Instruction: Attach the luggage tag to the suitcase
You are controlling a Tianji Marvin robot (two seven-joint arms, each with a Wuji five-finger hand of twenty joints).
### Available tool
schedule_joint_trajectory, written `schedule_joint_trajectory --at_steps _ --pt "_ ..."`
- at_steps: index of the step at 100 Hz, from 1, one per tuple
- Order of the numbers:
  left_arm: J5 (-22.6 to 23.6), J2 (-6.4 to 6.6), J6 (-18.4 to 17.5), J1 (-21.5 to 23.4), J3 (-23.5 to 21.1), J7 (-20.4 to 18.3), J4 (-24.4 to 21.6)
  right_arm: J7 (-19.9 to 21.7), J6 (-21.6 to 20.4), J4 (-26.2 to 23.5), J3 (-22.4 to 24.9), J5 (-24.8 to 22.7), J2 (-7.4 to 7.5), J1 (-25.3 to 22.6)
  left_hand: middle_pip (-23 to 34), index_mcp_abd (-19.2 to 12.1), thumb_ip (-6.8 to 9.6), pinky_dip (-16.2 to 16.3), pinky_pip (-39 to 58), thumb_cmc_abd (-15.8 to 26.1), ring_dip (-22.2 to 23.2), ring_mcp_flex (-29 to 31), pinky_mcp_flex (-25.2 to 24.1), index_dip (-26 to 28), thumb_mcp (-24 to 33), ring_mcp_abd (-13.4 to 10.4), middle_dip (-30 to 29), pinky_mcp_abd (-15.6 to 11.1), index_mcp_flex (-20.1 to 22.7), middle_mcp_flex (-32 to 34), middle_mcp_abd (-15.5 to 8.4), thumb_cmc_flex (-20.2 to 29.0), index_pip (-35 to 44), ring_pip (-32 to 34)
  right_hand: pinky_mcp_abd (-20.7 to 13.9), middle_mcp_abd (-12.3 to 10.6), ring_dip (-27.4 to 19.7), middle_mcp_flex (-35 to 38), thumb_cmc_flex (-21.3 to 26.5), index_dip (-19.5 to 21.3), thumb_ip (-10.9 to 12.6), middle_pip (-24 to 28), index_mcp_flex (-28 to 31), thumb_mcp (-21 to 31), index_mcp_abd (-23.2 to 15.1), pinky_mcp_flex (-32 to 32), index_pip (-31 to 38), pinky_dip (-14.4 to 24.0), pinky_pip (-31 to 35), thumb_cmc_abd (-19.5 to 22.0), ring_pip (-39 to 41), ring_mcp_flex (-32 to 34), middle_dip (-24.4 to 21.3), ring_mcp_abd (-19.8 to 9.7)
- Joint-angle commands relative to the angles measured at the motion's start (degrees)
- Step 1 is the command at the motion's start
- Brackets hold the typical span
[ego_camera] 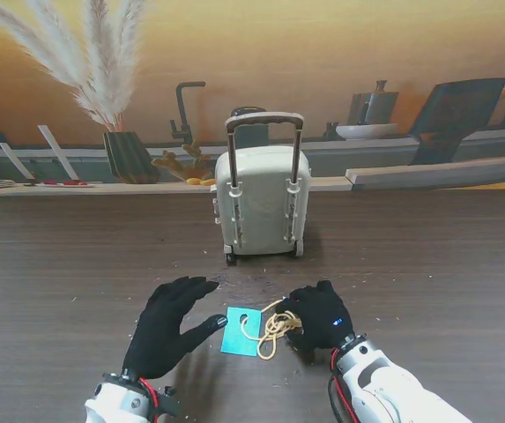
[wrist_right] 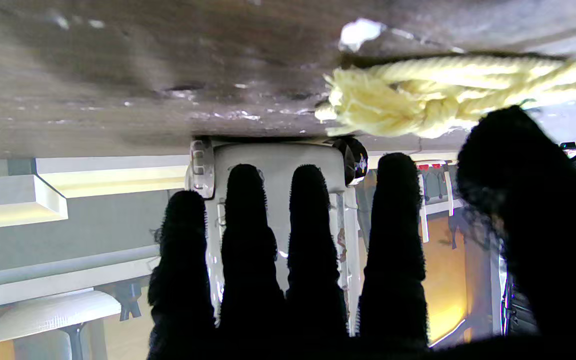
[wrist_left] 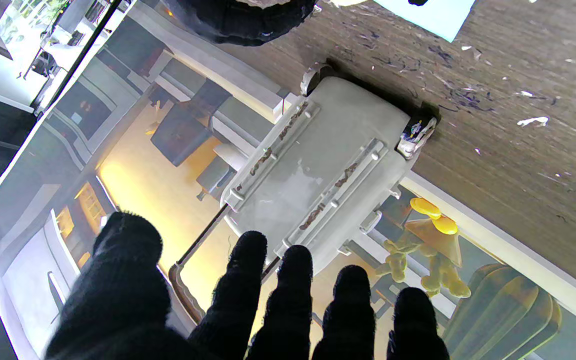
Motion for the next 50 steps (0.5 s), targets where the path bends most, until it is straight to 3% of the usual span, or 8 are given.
schedule_joint_trajectory --at_steps 1,17,30,50 --pt "0.1 0.06 0.3 0.0 0.1 -1.1 -0.3 0.7 0.3 0.6 -0.6 0.0 -0.1 0.5 -1.1 -2.6 1.04 0.0 -0.7 1.8 -0.3 -2.0 -0.7 0.8 -1.4 -1.0 0.2 -2.6 -0.5 -1.2 -0.4 0.6 -0.7 -1.2 -0.6 -1.0 0.9 0.7 1.8 1.2 -1.1 0.6 1.8 2.2 -1.8 0.0 1.1 0.2 0.6 -1.2 0.6 0.8 0.4 -0.6" --pt "0.0 0.06 0.3 0.0 0.1 -1.1 -0.3 0.7 0.6 1.5 -2.1 0.0 -0.05 1.3 -1.0 -2.7 1.05 0.0 -0.7 1.8 -0.3 -2.0 -0.7 0.8 -1.4 -1.0 0.2 -2.6 -0.4 -1.2 -0.4 0.6 -0.6 -1.2 -0.6 -1.1 0.9 1.2 2.4 1.6 -1.0 0.8 3.7 2.6 -2.5 0.3 2.2 0.1 0.8 -1.0 0.7 1.1 0.4 -0.7" --pt "-0.1 0.05 0.3 -0.1 0.2 -1.1 -0.2 0.6 1.0 2.3 -2.9 0.5 -0.18 1.9 -1.0 -2.7 1.03 0.0 -0.7 1.9 -0.3 -2.0 -0.7 0.8 -1.4 -1.0 0.2 -2.6 -0.4 -1.2 -0.5 0.6 -0.6 -1.2 -0.6 -1.2 0.8 1.7 4.5 -3.2 -7.1 1.1 4.3 1.5 -3.7 0.5 7.3 -0.6 1.4 -1.2 0.9 1.4 0.3 -0.8" --pt "-0.3 0.09 0.3 -0.3 0.2 -1.5 -0.1 0.3 1.5 3.6 -4.0 1.5 -0.47 2.8 -1.0 -2.7 1.04 0.0 -0.7 1.9 -0.3 -2.0 -0.7 0.8 -1.4 -1.0 0.2 -2.7 -0.4 -1.2 -0.4 0.6 -0.6 -1.1 -0.7 -1.4 0.8 2.5 7.2 -6.6 -9.0 1.4 4.4 1.1 -5.5 0.8 13.3 -0.8 1.7 -1.0 1.2 1.8 0.4 -0.9"
